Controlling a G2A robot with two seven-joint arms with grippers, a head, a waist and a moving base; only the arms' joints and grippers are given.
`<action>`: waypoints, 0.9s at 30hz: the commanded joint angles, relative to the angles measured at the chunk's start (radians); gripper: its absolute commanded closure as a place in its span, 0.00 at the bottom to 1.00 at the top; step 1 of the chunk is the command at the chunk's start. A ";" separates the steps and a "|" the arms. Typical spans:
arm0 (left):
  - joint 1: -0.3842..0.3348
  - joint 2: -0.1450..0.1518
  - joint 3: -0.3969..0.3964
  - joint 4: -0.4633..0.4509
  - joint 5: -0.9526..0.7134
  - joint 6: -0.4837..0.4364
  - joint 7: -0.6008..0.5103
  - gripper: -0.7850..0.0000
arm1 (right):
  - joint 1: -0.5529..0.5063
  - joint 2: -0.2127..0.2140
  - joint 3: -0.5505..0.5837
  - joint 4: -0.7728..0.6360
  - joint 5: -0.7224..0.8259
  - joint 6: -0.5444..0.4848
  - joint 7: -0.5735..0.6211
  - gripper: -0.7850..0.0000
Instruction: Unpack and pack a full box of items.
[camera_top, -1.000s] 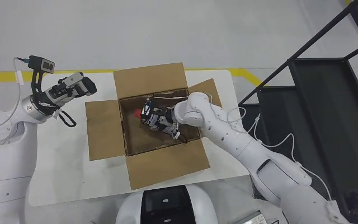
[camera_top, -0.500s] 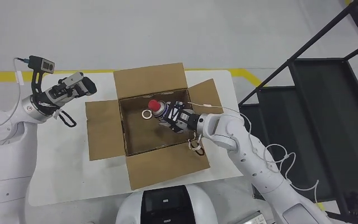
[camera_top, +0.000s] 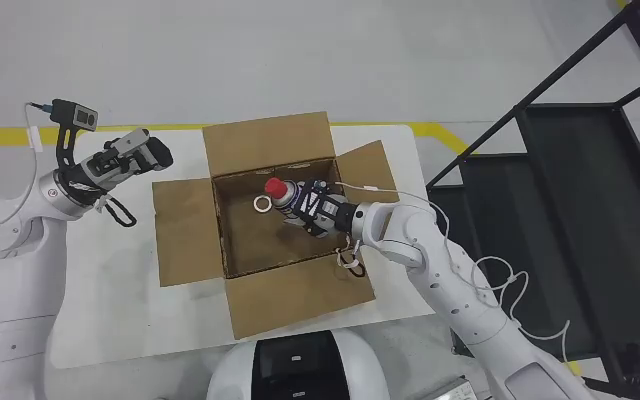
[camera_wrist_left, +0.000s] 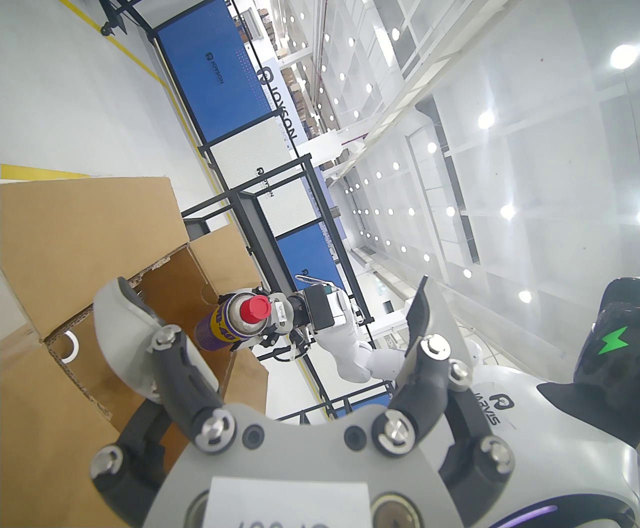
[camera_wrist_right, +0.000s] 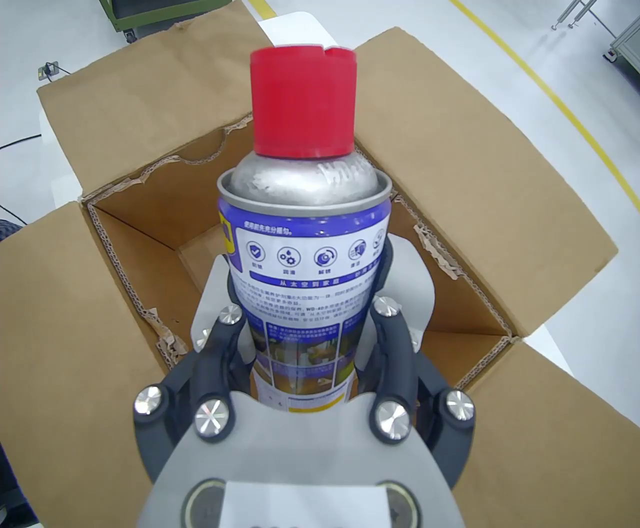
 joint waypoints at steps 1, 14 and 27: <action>0.000 0.000 0.000 0.000 0.000 0.000 0.000 0.00 | 0.000 0.000 0.000 0.000 0.000 0.000 0.000 1.00; 0.000 0.000 0.000 0.000 0.000 0.000 0.000 0.00 | 0.000 0.000 0.000 0.000 0.000 0.000 0.000 1.00; 0.000 0.000 0.000 0.000 0.000 0.000 0.000 0.00 | -0.040 0.012 0.053 -0.035 0.064 -0.090 -0.105 1.00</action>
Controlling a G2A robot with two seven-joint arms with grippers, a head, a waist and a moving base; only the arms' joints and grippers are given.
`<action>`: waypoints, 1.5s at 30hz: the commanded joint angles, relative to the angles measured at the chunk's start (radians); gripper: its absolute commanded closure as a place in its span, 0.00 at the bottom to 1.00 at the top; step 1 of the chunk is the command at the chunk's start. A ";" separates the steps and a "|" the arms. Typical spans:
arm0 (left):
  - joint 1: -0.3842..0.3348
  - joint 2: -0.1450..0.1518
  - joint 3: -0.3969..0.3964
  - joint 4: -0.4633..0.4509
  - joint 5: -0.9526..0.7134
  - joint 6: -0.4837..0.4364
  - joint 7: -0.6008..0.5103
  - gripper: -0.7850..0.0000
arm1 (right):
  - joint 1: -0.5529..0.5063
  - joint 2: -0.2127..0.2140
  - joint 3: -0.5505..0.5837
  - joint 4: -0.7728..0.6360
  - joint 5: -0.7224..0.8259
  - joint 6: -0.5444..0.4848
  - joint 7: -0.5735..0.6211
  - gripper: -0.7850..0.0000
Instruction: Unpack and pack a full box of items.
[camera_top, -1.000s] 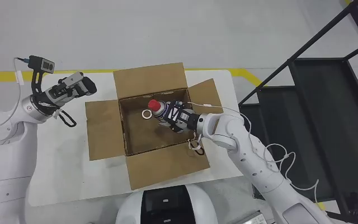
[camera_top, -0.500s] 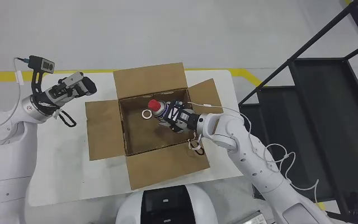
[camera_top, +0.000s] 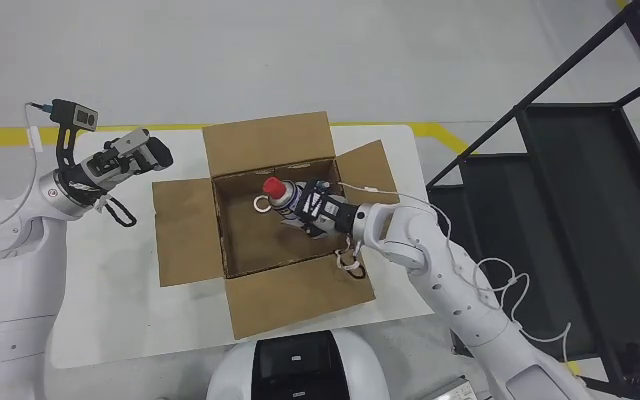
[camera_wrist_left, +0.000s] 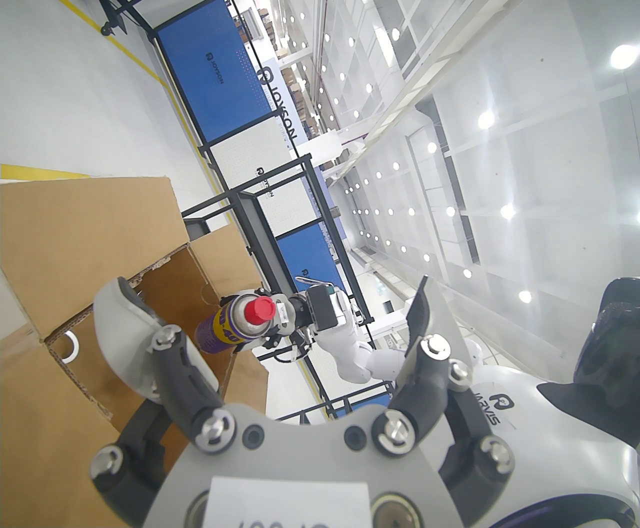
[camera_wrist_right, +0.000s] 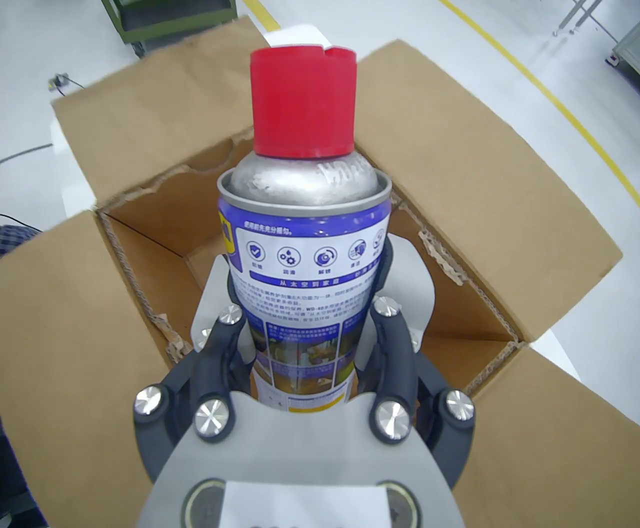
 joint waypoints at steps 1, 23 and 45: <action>0.000 0.000 0.000 0.000 0.000 0.000 0.000 0.00 | -0.026 0.010 0.047 -0.017 0.029 -0.064 -0.059 1.00; 0.000 0.000 0.000 0.000 0.000 0.000 0.000 0.00 | -0.345 0.064 0.479 -0.041 0.080 -0.288 -0.615 1.00; 0.000 0.000 0.000 0.000 0.000 0.000 0.000 0.00 | -0.389 0.050 0.576 0.322 -0.031 -0.031 -1.067 1.00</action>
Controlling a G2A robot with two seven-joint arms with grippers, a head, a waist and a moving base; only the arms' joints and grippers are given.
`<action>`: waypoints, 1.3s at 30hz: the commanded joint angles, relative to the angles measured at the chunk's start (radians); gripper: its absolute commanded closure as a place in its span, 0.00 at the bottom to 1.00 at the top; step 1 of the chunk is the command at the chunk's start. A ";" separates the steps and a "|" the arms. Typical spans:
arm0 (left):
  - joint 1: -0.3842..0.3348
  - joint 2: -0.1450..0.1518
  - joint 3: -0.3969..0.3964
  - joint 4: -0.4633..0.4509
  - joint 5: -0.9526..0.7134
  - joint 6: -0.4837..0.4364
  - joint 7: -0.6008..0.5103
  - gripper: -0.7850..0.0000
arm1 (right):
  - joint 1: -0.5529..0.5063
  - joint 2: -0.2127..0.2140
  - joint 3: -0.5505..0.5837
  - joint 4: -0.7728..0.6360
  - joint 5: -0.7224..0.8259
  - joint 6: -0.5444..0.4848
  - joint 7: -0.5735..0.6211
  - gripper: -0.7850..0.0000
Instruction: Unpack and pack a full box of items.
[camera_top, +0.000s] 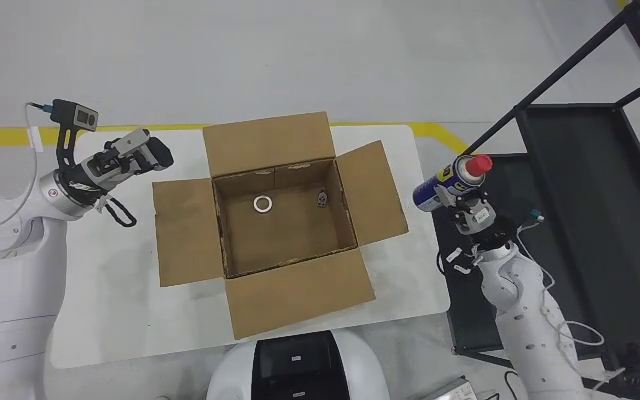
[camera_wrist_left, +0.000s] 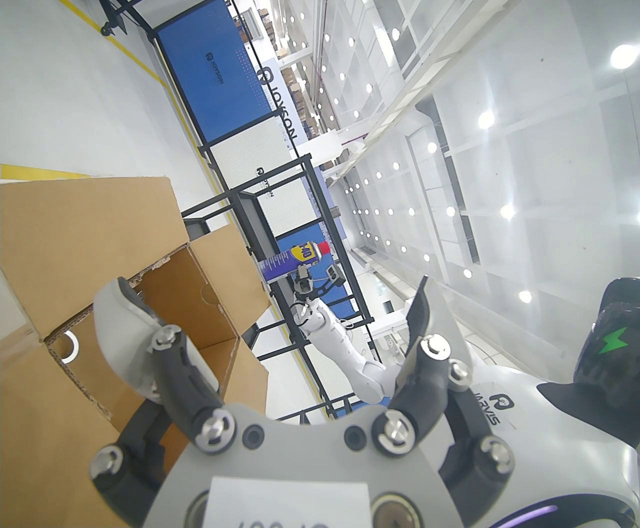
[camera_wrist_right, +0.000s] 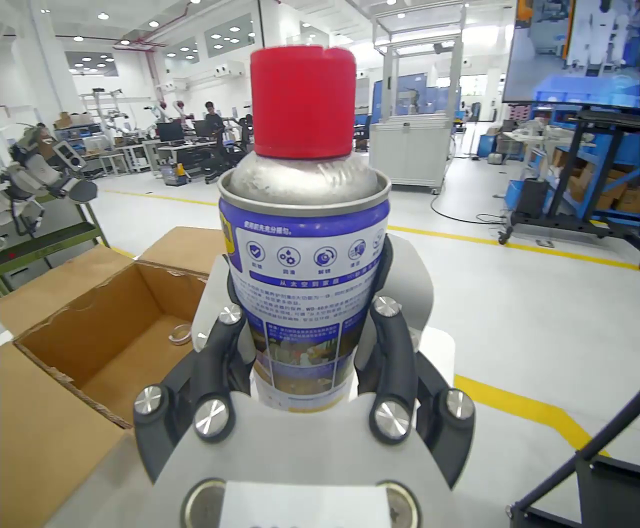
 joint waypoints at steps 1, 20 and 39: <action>0.000 0.000 0.000 0.000 0.000 0.000 0.000 0.00 | 0.017 -0.003 -0.018 0.055 -0.024 0.022 -0.039 1.00; 0.000 0.000 0.000 0.000 0.000 0.000 0.000 0.00 | 0.301 -0.052 -0.241 0.678 -0.156 0.161 -0.336 1.00; 0.000 0.000 0.000 0.000 0.000 0.000 0.000 0.00 | 0.496 -0.107 -0.365 1.024 -0.161 0.202 -0.436 1.00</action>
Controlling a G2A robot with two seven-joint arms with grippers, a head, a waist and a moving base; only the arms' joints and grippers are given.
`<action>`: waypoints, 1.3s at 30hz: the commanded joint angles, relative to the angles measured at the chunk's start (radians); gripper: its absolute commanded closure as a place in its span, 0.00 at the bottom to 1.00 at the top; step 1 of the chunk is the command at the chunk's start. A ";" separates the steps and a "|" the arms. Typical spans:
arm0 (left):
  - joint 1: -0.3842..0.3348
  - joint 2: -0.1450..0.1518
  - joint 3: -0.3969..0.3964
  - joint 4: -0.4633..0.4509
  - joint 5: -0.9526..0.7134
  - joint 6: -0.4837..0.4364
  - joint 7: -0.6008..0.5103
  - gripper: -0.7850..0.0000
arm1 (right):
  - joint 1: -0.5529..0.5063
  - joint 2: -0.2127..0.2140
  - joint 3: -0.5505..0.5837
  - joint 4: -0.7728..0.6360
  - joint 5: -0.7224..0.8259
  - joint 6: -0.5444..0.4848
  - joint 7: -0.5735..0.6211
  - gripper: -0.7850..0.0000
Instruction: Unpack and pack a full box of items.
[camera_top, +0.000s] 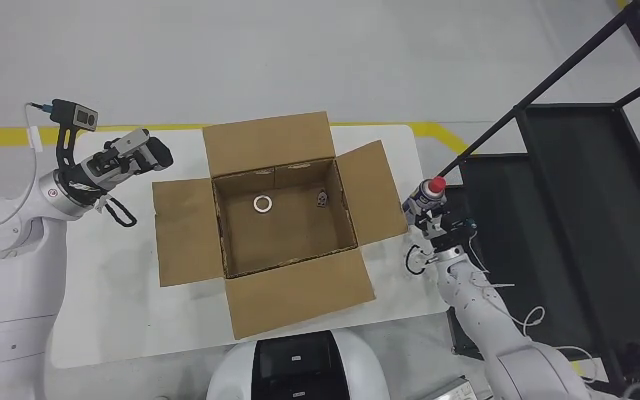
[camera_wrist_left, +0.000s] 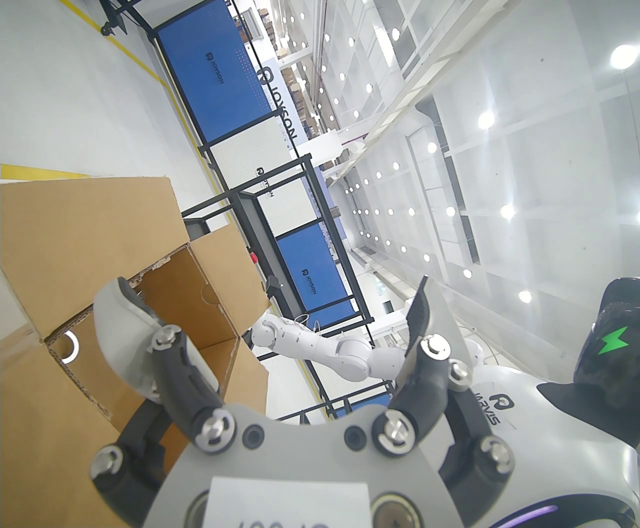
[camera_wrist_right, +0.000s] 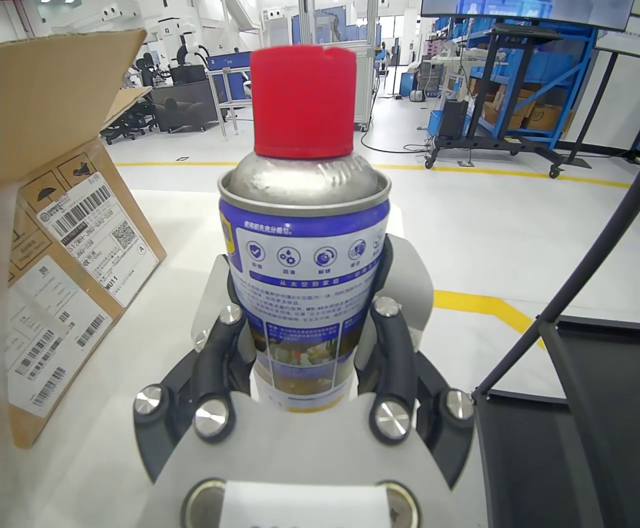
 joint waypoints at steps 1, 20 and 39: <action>0.000 0.000 0.000 0.000 0.000 0.000 0.000 0.00 | 0.006 -0.003 -0.007 0.018 0.002 -0.010 -0.007 1.00; 0.000 0.000 0.000 0.000 0.000 0.000 0.000 0.00 | -0.006 -0.009 -0.041 0.047 -0.017 0.003 -0.149 0.00; 0.000 0.000 0.000 0.000 0.000 0.000 0.000 0.00 | -0.399 0.105 0.219 -0.831 -0.076 0.070 0.035 0.00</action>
